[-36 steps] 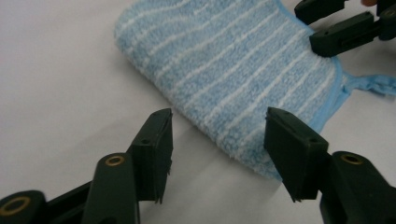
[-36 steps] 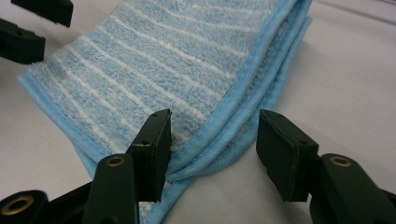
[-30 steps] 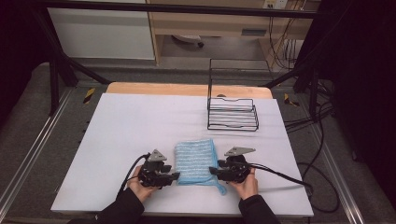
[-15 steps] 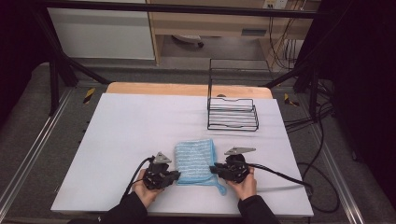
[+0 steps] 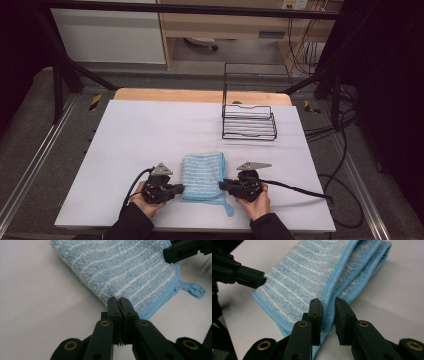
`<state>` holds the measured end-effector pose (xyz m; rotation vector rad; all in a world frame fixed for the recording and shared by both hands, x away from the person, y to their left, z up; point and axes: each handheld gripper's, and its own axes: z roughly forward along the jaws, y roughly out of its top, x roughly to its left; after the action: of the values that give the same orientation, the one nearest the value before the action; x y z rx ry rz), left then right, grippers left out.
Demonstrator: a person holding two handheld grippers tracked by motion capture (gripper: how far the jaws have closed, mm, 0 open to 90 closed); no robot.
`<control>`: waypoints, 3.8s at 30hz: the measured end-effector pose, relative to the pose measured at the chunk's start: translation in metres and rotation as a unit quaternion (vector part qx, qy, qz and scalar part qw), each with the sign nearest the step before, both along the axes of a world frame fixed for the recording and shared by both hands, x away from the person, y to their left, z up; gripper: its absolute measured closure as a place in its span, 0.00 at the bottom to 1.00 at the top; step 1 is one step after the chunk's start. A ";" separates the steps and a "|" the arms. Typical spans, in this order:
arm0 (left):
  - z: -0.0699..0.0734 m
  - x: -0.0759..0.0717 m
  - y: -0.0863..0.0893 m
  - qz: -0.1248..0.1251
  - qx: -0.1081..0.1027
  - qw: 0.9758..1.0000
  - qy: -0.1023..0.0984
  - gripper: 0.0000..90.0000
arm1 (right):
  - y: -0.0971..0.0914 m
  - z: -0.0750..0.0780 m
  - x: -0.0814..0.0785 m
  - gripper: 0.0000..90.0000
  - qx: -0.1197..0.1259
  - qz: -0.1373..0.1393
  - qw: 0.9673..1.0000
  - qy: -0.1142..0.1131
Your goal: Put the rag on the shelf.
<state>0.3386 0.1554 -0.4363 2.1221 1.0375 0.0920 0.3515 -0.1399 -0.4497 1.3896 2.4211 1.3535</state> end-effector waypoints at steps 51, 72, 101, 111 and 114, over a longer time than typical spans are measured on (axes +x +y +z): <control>0.027 0.084 -0.009 0.029 0.027 0.996 -0.082 0.12 | -0.037 0.016 0.017 0.01 -0.006 0.043 0.995 -0.093; -0.001 0.106 -0.016 0.054 0.028 0.998 -0.008 0.58 | -0.037 0.013 0.017 0.02 -0.024 0.043 0.995 -0.087; -0.008 0.096 -0.020 0.047 0.022 0.999 0.001 0.83 | -0.025 0.023 0.048 0.01 -0.010 0.010 0.995 -0.103; -0.008 0.096 -0.020 0.048 0.021 0.999 0.000 0.83 | -0.006 0.010 0.081 0.30 0.009 0.002 0.997 -0.074; -0.008 0.096 -0.020 0.047 0.021 0.999 0.000 0.83 | -0.003 0.005 0.087 0.38 -0.004 0.009 0.998 -0.066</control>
<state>0.4345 0.1355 -0.4447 2.1102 1.1439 0.1614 0.4382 -0.1425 -0.4449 1.2367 2.3575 1.3895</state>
